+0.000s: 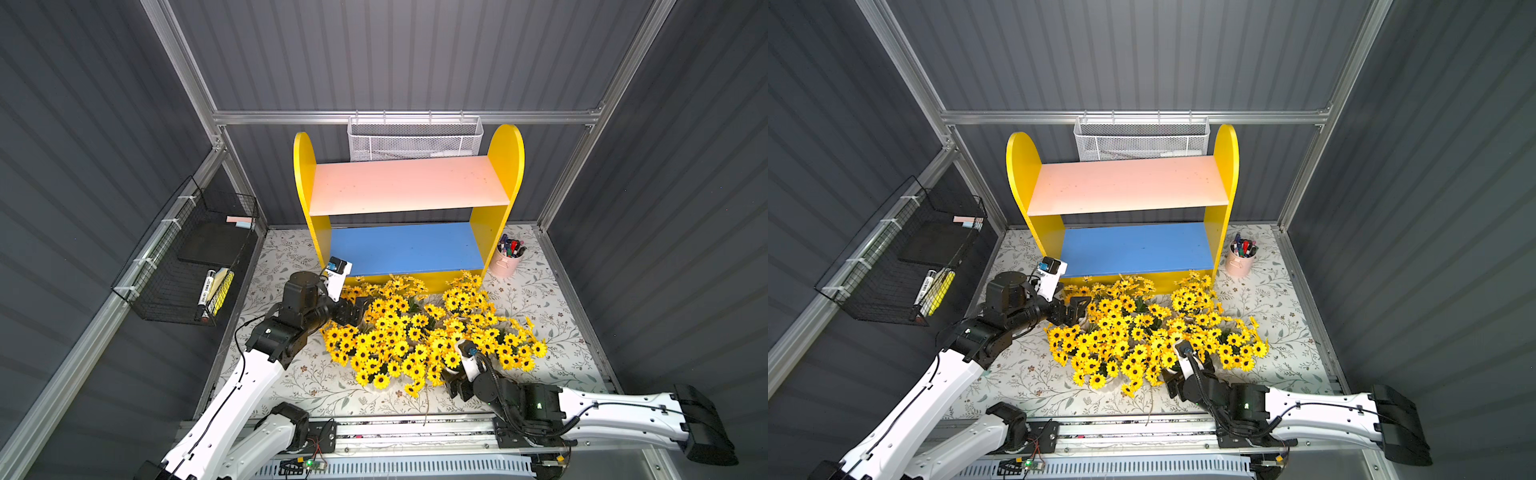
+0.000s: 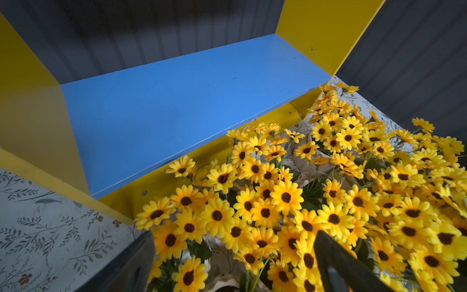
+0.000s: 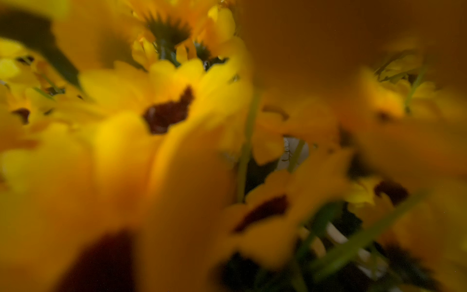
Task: Take the sunflower pots off the shelves
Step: Place the sunflower pot at the center of the board.
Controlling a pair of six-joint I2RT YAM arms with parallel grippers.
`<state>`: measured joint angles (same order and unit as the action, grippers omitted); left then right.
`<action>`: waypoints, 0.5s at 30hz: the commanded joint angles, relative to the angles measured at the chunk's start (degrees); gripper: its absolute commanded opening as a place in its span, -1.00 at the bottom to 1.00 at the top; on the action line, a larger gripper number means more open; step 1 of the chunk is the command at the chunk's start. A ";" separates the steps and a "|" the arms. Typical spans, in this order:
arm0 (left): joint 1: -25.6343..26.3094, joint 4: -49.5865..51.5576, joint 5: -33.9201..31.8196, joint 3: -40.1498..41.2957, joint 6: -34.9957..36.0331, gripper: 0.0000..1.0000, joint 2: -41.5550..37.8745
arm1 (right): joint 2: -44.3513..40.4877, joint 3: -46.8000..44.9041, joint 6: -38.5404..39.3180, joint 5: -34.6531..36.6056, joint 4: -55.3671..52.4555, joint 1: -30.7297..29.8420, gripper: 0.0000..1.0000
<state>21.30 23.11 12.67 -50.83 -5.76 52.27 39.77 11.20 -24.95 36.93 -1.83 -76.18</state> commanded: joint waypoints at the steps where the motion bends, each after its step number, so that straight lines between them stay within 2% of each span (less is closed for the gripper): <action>1: 0.33 -0.86 -1.21 1.23 1.57 0.99 -1.16 | -0.79 -1.48 -4.05 3.80 5.24 -0.28 -1.00; 8: 0.28 -1.40 -0.67 1.46 1.76 0.99 -0.85 | 1.97 -4.77 -4.53 5.53 11.12 -0.72 -1.00; 15: 0.37 -4.06 -0.67 3.42 2.36 0.99 -2.71 | 10.56 -4.66 -2.19 8.27 19.01 -1.51 -1.00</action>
<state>21.34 21.39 12.01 -48.66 -4.86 51.03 48.21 6.07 -26.37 41.08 10.98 -77.41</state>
